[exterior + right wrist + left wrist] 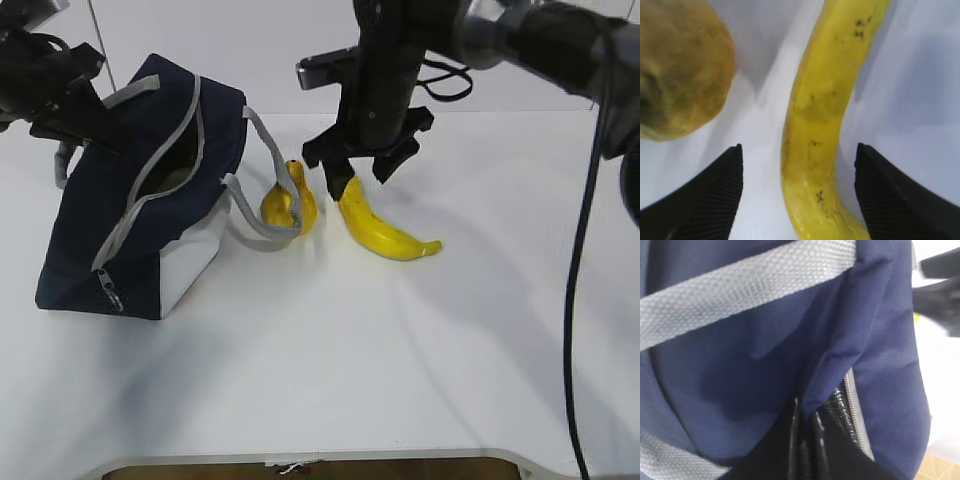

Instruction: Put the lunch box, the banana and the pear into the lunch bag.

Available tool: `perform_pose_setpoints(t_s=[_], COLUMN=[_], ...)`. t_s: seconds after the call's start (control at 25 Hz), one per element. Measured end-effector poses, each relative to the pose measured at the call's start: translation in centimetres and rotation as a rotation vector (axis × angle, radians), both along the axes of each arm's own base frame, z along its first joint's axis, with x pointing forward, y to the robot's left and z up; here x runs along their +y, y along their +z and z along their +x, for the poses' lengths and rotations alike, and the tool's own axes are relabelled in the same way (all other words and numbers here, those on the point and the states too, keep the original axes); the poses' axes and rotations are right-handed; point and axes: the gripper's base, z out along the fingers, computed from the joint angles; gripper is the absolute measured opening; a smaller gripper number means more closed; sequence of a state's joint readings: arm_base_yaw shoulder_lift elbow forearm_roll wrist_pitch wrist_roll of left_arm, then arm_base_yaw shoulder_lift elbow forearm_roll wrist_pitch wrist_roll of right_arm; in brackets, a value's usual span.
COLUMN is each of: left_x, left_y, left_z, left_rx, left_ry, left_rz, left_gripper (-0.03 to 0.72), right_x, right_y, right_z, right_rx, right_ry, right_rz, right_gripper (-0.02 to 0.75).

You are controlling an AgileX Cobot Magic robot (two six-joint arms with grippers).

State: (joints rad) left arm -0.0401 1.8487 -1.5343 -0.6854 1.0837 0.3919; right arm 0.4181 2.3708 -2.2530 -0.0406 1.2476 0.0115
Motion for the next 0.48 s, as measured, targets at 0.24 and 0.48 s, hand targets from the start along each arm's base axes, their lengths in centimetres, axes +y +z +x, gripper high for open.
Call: perform_pose_setpoints(t_s=[0.24, 0.48], left_x=[0.0, 0.0], left_y=[-0.1, -0.1], left_z=[0.0, 0.0], left_rx=[0.001, 0.002], left_ry=[-0.001, -0.002], left_rz=[0.003, 0.008], left_gripper=[0.004, 0.004], right_x=[0.2, -0.2], right_y=[-3.2, -5.4], right_z=[0.4, 0.9], right_rx=[0.058, 0.084], right_ry=[-0.004, -0.025], right_rz=[-0.024, -0.063], right_gripper=[0.551, 0.55])
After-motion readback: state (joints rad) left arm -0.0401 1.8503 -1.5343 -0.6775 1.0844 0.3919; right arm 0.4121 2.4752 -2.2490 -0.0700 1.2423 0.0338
